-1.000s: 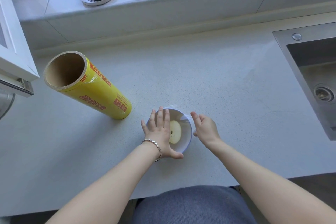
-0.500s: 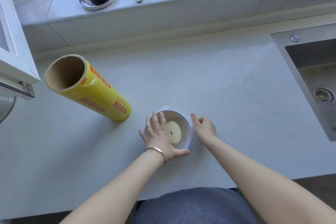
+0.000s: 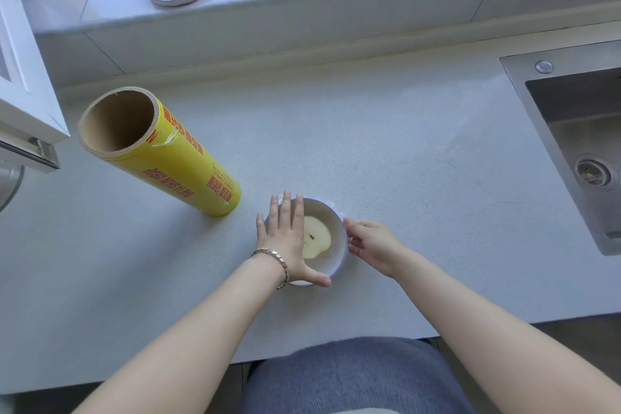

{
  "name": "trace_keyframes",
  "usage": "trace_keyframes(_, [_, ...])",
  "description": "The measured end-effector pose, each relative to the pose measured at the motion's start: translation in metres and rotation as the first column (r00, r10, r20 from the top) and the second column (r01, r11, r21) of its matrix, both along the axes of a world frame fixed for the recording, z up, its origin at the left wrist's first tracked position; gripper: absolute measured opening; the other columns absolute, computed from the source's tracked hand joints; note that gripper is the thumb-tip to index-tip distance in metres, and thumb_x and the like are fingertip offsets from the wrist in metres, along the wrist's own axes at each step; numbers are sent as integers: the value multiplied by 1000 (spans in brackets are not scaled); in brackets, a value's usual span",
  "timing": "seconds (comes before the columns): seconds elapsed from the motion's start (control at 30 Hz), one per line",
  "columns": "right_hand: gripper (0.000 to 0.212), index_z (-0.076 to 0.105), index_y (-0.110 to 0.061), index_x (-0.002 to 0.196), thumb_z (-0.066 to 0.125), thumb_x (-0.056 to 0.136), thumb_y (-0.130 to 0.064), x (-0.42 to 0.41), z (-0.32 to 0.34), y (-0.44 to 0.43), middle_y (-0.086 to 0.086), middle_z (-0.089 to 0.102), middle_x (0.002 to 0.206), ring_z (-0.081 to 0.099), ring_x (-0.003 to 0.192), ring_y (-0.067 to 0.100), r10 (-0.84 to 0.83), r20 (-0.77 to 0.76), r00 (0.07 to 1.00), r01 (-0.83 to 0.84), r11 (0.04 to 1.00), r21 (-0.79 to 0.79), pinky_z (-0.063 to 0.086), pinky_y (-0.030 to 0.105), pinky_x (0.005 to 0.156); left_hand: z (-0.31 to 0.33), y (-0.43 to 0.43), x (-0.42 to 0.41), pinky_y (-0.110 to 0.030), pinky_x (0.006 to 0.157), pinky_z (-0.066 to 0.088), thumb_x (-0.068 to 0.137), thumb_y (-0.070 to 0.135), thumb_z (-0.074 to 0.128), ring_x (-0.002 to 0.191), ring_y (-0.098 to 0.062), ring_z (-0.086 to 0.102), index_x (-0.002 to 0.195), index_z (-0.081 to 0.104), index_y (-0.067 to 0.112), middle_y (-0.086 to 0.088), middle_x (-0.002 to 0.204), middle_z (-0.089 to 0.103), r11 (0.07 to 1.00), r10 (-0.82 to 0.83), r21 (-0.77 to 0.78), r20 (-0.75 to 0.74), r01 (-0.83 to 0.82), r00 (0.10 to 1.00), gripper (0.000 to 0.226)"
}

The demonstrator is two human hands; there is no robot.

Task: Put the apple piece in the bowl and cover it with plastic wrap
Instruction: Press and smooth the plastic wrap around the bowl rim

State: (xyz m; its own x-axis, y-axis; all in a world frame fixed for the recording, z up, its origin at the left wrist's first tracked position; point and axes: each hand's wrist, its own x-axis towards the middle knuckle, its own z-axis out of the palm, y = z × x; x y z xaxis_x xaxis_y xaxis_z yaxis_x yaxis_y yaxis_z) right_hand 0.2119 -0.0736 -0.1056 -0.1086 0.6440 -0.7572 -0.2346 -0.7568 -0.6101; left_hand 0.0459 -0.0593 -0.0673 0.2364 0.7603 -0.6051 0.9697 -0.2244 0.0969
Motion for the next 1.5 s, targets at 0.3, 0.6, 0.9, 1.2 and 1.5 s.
trace_keyframes(0.3, [5,58,-3,83,60,85,-7,12,5,1,4,60,63,58,55,10,-173,-129,976,151,974,-168,54,16,52,-3,-1,0,-54,114,-7,46,73,70,139,-32,-28,138,-31,9,-11,152,-29,1000,0,9,-3,0,1000,150])
trace_keyframes(0.6, [32,50,-8,65,40,96,-11,4,16,5,7,50,63,48,60,16,-59,64,996,67,990,-125,47,23,61,-6,-2,0,-55,114,-8,46,74,69,139,-33,-28,138,-30,10,-11,152,-29,1000,14,26,4,-14,1000,150])
trace_keyframes(0.9, [37,29,-14,60,23,96,-17,-25,1,2,5,40,58,32,51,17,-145,441,886,144,989,34,27,29,54,-5,-3,2,-53,114,-10,48,73,69,139,-33,-28,139,-29,9,-11,152,-28,998,52,22,15,-53,999,148])
trace_keyframes(1.2, [35,40,-14,69,24,98,-26,-15,-12,-3,0,37,62,38,57,17,-77,539,839,2,990,138,31,28,55,-6,-4,3,-51,115,-9,47,73,68,141,-32,-25,139,-28,7,-10,154,-24,996,78,33,12,-79,997,149])
trace_keyframes(1.5, [39,43,-9,68,26,98,-26,-20,-13,6,8,50,77,44,82,23,122,676,727,-196,980,35,31,30,72,-2,1,-4,-42,117,6,56,65,71,145,-26,-10,144,-18,14,-7,156,-13,959,280,-17,223,-283,934,134])
